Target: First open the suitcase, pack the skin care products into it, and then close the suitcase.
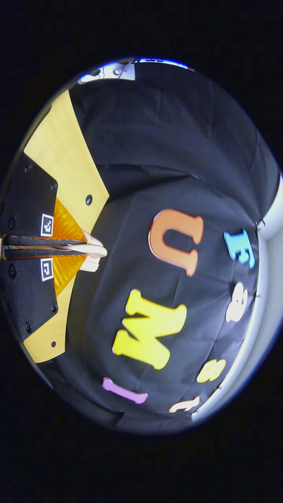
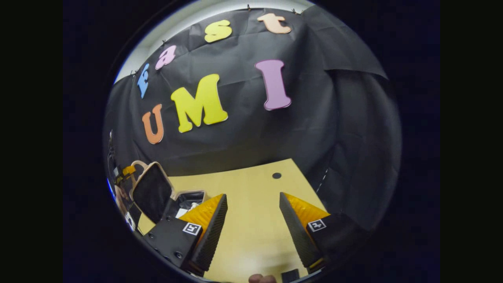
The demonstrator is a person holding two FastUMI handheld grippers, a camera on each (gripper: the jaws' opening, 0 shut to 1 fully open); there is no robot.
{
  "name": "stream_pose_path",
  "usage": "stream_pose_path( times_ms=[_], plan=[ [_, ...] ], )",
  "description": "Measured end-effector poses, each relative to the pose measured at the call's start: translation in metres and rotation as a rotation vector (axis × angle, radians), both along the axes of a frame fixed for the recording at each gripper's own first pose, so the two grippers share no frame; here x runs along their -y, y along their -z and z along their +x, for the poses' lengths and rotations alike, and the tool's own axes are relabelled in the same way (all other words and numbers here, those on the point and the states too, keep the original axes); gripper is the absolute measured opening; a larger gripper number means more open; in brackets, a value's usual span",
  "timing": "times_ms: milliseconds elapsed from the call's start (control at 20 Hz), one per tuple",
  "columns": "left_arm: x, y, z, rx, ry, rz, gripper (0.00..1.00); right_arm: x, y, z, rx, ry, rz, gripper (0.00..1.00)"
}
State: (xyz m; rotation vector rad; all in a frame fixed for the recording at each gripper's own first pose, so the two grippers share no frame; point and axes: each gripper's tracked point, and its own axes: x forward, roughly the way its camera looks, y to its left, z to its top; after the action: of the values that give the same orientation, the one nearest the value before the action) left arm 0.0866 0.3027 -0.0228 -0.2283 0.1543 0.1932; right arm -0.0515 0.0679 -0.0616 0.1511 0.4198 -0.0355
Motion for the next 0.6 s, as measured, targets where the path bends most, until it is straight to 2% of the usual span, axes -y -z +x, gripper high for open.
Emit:
stream_pose_path(
  times_ms=[200,400,600],
  plan=[
    [0.103,0.026,0.005,-0.029,0.128,0.164,0.06,0.031,-0.006,-0.013,0.032,0.033,-0.052,0.8],
    [0.168,0.075,0.013,-0.088,0.203,0.151,0.06,0.066,0.001,-0.023,0.001,0.077,-0.071,0.8],
    [0.201,0.116,0.016,-0.137,0.255,0.19,0.06,0.096,0.003,-0.032,-0.012,0.125,-0.098,0.8]
  ],
)
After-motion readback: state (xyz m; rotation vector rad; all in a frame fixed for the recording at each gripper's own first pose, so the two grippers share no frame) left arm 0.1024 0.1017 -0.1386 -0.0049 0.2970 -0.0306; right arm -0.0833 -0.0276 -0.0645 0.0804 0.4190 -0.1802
